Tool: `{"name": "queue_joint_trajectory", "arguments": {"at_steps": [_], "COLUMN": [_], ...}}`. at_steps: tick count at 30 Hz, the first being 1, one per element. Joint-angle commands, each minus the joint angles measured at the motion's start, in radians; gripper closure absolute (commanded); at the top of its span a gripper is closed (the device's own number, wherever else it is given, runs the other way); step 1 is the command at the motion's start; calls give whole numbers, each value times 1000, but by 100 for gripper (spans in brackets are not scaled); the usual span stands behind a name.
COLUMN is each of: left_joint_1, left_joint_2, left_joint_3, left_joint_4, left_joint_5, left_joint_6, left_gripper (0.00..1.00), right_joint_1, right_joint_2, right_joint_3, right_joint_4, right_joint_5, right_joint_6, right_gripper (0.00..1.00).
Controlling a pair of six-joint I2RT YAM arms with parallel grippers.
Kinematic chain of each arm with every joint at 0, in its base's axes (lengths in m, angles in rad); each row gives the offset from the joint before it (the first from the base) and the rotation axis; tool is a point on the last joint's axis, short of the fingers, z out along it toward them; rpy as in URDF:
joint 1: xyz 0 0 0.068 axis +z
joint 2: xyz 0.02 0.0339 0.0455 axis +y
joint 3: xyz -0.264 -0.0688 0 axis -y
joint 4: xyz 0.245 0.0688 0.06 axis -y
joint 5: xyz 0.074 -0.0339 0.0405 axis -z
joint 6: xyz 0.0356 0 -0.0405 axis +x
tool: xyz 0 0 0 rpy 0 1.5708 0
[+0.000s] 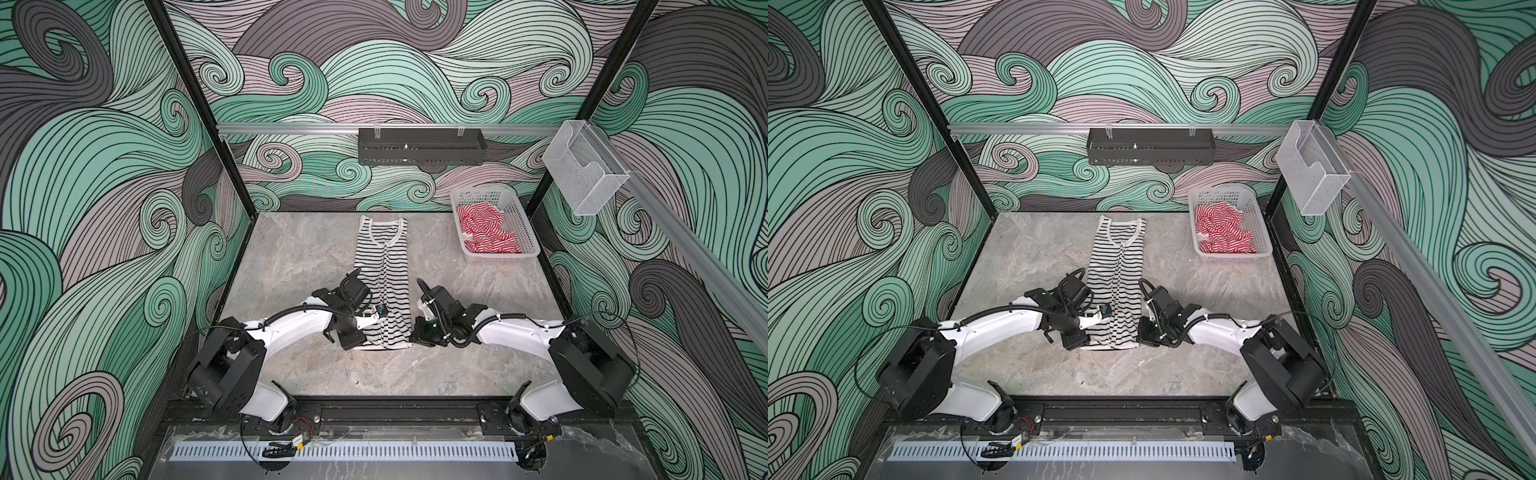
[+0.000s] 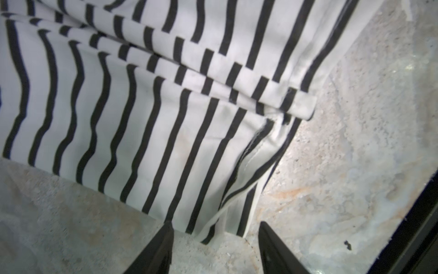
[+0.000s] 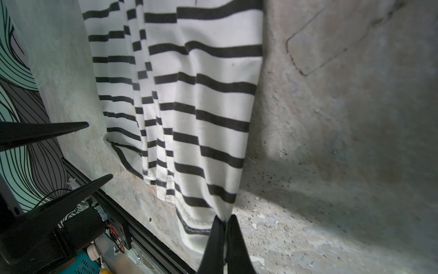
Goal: Fold and stack tank tops
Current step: Fold the tank top at the top-center of the table.
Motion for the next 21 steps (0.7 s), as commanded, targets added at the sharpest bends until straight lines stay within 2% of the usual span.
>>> {"name": "queue_joint_trajectory", "arguments": {"at_steps": [1, 5, 13, 18, 21], "left_joint_1": [-29, -35, -36, -44, -65], "left_joint_2": [48, 105, 96, 124, 147], "left_joint_3": [17, 55, 27, 44, 85], "left_joint_4": [9, -23, -18, -35, -42], "left_joint_5": [-9, -21, -51, -28, -5], "left_joint_6": [-2, -9, 5, 2, -9], "left_gripper": [40, 48, 50, 65, 81], "right_joint_1": [-4, -19, -60, -97, -99], "right_joint_2": [2, -17, -42, -59, -49], "right_joint_3": [5, 8, 3, 0, 8], "right_joint_4": [7, 4, -20, -13, -19], "right_joint_5": [4, 14, 12, -9, -23], "right_joint_6": [7, 9, -16, -27, -36], "right_gripper": [100, 100, 100, 100, 100]}}
